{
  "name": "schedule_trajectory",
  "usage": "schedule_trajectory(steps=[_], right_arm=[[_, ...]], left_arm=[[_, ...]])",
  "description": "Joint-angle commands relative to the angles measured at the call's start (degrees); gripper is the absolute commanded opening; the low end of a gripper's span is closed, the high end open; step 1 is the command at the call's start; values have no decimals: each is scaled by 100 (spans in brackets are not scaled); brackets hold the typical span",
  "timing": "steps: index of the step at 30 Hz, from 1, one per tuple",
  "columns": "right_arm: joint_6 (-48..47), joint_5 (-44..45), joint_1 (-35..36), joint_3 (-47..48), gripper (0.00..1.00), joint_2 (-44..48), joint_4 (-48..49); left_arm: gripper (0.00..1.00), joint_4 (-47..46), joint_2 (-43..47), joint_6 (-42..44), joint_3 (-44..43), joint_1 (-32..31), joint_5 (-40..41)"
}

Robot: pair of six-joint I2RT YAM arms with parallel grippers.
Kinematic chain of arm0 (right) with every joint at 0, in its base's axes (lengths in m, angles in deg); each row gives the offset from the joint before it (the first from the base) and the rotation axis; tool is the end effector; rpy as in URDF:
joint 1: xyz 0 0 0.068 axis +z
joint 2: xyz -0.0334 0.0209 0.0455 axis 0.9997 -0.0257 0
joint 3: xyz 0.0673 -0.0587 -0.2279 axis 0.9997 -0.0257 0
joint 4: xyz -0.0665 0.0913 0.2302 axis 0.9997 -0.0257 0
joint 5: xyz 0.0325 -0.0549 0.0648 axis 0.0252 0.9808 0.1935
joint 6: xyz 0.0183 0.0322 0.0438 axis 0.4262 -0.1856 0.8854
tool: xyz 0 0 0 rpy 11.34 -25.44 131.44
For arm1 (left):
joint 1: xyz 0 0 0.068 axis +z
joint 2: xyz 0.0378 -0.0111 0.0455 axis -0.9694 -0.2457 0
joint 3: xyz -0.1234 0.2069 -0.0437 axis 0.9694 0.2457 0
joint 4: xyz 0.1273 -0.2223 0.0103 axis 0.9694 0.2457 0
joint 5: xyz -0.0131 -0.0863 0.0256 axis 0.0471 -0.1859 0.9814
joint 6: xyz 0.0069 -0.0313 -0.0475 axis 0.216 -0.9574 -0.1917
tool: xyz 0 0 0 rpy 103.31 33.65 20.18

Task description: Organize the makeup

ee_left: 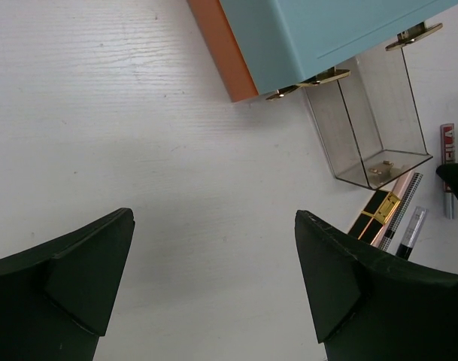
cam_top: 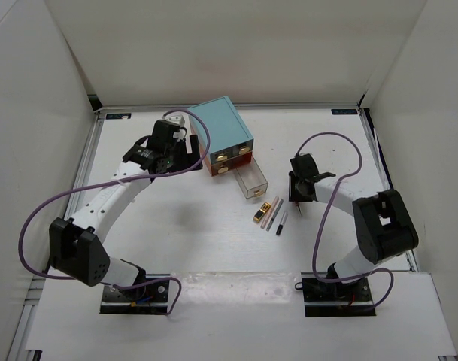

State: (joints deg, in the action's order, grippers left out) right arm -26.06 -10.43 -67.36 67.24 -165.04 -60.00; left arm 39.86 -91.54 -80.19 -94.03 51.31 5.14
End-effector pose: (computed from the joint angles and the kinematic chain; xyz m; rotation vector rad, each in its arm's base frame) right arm 0.2783 0.0965 0.1338 0.0058 2.5104 -0.0691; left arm 0.2784 -0.1238 0.2809 -0.0255 2.4375 -0.3109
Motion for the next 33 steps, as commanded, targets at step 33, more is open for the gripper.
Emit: schedule_trajectory(steps=[33], right_arm=[[-1513,-1518,1363,1847,0,-91,1508]], left_arm=[[98,-57,734,-78,607,-32,47]])
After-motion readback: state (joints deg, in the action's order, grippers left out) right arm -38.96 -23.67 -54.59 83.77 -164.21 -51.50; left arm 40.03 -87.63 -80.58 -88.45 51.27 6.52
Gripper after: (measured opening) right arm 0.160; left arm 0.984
